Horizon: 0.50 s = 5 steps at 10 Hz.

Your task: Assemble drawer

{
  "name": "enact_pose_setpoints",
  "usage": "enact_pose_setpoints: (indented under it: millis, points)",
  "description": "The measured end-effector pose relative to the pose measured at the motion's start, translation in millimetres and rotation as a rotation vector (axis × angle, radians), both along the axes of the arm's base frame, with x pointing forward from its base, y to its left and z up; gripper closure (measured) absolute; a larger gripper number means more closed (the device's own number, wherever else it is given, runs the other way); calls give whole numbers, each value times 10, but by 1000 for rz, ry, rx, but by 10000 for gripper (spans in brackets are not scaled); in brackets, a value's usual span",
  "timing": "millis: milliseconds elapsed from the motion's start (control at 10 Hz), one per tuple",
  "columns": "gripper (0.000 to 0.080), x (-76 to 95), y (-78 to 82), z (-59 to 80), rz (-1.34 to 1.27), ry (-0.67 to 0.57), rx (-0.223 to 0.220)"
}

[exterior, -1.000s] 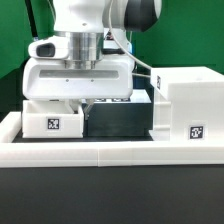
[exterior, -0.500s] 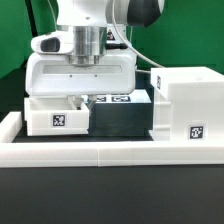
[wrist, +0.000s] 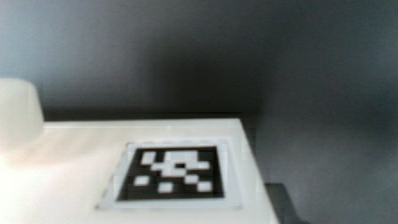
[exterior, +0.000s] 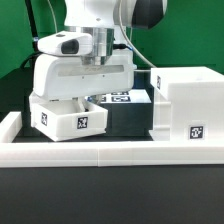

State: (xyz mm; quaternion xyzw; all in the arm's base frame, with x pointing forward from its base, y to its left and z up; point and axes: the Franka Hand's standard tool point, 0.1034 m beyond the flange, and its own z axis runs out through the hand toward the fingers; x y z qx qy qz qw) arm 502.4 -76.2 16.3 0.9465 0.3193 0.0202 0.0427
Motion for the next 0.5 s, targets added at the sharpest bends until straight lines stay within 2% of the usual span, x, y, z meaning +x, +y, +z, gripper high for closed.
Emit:
enact_pose_setpoints:
  millis: [500]
  points:
    - [752,21,0,5,316,42,-32]
